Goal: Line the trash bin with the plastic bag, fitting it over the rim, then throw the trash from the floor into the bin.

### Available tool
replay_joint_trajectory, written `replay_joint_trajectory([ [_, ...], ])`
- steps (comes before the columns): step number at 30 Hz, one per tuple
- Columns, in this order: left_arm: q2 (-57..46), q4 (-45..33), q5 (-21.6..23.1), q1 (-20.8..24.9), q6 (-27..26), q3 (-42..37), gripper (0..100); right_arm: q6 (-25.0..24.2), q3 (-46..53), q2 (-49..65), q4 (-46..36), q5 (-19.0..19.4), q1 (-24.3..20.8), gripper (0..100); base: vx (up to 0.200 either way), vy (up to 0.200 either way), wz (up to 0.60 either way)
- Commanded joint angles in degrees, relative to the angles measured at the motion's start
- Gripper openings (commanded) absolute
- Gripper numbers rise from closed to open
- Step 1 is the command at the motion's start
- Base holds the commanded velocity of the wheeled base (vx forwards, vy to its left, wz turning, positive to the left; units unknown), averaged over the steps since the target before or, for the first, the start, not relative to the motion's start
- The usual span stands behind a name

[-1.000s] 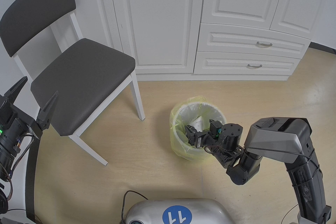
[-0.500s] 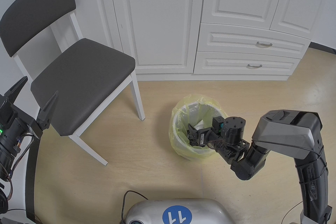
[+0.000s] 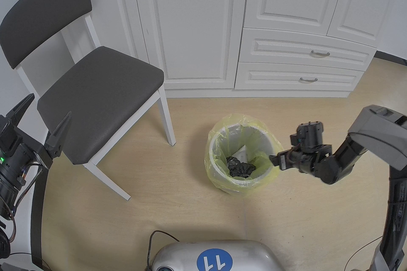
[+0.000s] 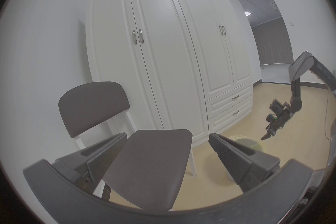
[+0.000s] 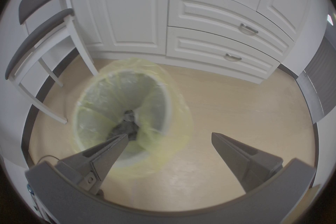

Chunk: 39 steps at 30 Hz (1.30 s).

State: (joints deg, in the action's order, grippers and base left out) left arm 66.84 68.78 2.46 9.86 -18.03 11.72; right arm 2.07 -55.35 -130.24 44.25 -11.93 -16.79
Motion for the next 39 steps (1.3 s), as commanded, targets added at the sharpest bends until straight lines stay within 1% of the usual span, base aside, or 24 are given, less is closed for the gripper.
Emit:
replay_joint_trajectory([
  [1,1.01,0.04,0.00,-0.02,0.01,-0.29,100,7.07,-0.03,4.47,-6.81,9.30,12.39,100,0.000,0.000,0.00],
  [3,1.19,0.04,0.00,-0.02,0.01,-0.29,100,9.18,-0.64,2.01,-6.37,10.88,14.15,100,0.000,0.000,0.00],
  [5,1.27,0.04,0.00,-0.02,0.01,-0.29,100,9.88,-2.05,-0.71,-5.93,11.06,15.12,100,0.000,0.000,0.00],
  [9,1.54,0.04,0.00,0.07,0.01,-0.38,100,9.09,-6.35,-6.34,-6.02,11.06,14.94,100,0.000,0.000,0.00],
  [10,1.63,0.04,0.00,0.07,0.01,-0.38,100,7.95,-8.11,-8.54,-6.02,11.06,14.50,100,0.000,0.000,0.00],
  [12,1.71,0.04,0.00,0.07,0.01,-0.38,100,7.77,-8.29,-8.80,-6.02,10.97,14.41,100,0.000,0.000,0.00],
  [13,2.24,0.13,0.00,-0.02,0.10,-0.29,100,1.79,-12.59,-13.46,-6.02,10.62,12.48,100,0.000,0.000,0.00],
  [15,2.33,0.13,0.00,-0.02,0.10,-0.29,100,-3.74,-16.02,-16.27,-6.63,10.35,11.07,100,0.000,0.000,0.00],
  [18,2.33,0.13,0.00,0.07,0.10,-0.29,100,-8.49,-20.24,-18.73,-8.13,10.18,10.02,100,0.000,0.000,0.00],
  [19,2.42,0.13,0.00,0.07,0.10,-0.29,100,-9.02,-20.94,-18.99,-8.48,10.18,10.02,100,0.000,0.000,0.00],
  [23,2.86,0.13,0.00,0.07,0.10,-0.38,100,-17.19,-30.08,-22.86,-15.60,9.91,9.49,100,0.000,0.000,0.00],
  [24,3.03,0.13,0.00,0.07,0.01,-0.38,100,-18.95,-32.37,-24.27,-17.01,9.47,9.49,100,0.000,0.000,0.00],
  [25,3.12,0.13,0.00,0.07,0.01,-0.47,100,-20.62,-35.71,-26.11,-19.12,8.24,9.49,100,0.000,0.000,0.00],
  [27,3.21,0.13,0.00,0.33,0.01,-0.47,100,-21.67,-41.51,-29.01,-23.60,4.64,9.58,100,0.000,0.000,0.00],
  [28,3.21,0.13,0.00,0.33,0.01,-0.47,100,-21.67,-41.51,-29.01,-23.60,4.64,9.58,100,0.000,0.000,0.00],
  [29,3.65,0.13,0.00,0.86,0.01,-0.82,100,-22.20,-46.26,-30.42,-31.07,2.53,9.49,100,0.000,0.000,0.00],
  [32,4.53,0.13,0.00,2.00,-0.25,-0.99,100,-24.05,-53.29,-32.27,-42.32,1.65,9.49,100,0.000,0.000,0.00],
  [33,4.61,0.13,0.00,2.09,-0.34,-0.99,100,-24.13,-53.64,-32.44,-42.67,1.65,9.49,100,0.000,0.000,0.00],
  [34,5.41,0.21,0.00,2.27,-0.60,-0.99,100,-25.71,-57.77,-34.20,-47.06,1.48,9.40,100,0.000,0.000,0.00],
  [35,5.84,0.30,0.00,2.27,-0.69,-1.08,100,-26.59,-59.25,-34.99,-49.44,1.39,9.40,100,0.000,0.000,0.00],
  [36,5.84,0.30,0.00,2.27,-0.69,-1.08,100,-26.59,-59.25,-34.99,-49.44,1.39,9.40,100,0.000,0.000,0.00],
  [37,6.28,0.92,0.00,2.27,-0.69,-1.17,100,-27.30,-59.25,-35.69,-51.81,1.12,9.40,100,0.000,0.000,0.00],
  [39,7.08,2.06,0.00,2.27,-0.69,-1.34,100,-27.56,-59.25,-35.78,-52.43,0.86,9.40,100,0.000,0.000,0.00],
])
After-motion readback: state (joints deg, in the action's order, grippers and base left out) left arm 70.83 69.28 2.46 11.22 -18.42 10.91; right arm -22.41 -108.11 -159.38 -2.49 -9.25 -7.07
